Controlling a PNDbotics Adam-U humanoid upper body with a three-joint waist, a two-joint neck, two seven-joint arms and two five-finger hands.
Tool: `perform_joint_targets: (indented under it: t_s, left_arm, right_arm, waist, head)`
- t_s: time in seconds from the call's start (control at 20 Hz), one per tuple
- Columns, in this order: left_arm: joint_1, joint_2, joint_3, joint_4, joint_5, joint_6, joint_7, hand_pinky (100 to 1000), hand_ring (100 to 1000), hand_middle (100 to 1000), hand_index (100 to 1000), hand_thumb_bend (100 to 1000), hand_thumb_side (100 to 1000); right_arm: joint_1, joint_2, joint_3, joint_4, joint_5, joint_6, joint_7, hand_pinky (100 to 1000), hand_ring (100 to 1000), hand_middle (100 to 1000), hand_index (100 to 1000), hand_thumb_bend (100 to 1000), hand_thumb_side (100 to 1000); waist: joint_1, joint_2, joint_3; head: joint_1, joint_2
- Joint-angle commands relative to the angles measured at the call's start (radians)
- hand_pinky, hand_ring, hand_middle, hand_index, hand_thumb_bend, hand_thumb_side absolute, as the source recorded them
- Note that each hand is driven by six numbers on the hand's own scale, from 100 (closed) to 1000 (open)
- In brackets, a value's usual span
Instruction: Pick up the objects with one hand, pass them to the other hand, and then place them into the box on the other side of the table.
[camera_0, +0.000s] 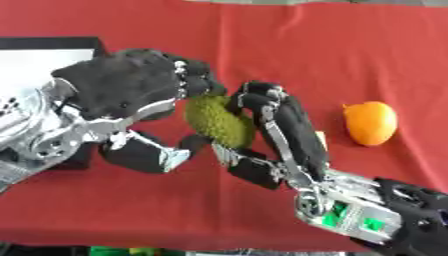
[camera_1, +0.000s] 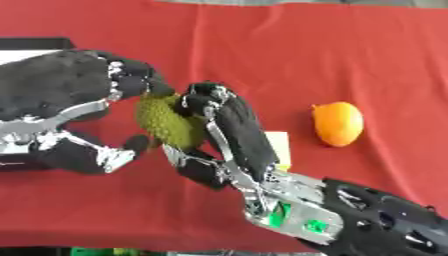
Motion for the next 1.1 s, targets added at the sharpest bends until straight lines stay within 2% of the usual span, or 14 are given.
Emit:
perform_joint_targets:
  t_s: [0.05,0.55,1.1]
  left_arm:
    - [-0.015,0.001,0.006,-0.011,-0.014,0.001,-0.008,803,794,815,909,185,333]
    - [-0.011,-0.012,0.006,-0.011,-0.06,0.014,0.005,795,786,804,883,207,338]
    - [-0.003,-0.025,-0.002,-0.011,-0.109,-0.006,0.024,777,764,778,846,257,357]
  right_arm:
    - [-0.014,-0.02,-0.008,-0.02,0.005,0.026,-0.052,241,599,377,391,151,100]
    - [-0.009,-0.022,-0.001,-0.02,0.016,-0.015,-0.071,247,593,371,387,163,100]
    - [-0.003,-0.025,0.004,-0.02,0.03,-0.072,-0.068,251,588,365,383,163,100]
  waist:
    - [0.005,-0.022,-0.001]
    - [0.005,-0.021,-0.002]
    - [0.006,-0.022,-0.004]
  head:
    - [0.004,-0.002]
    - [0.008,-0.007]
    - [0.013,-0.011]
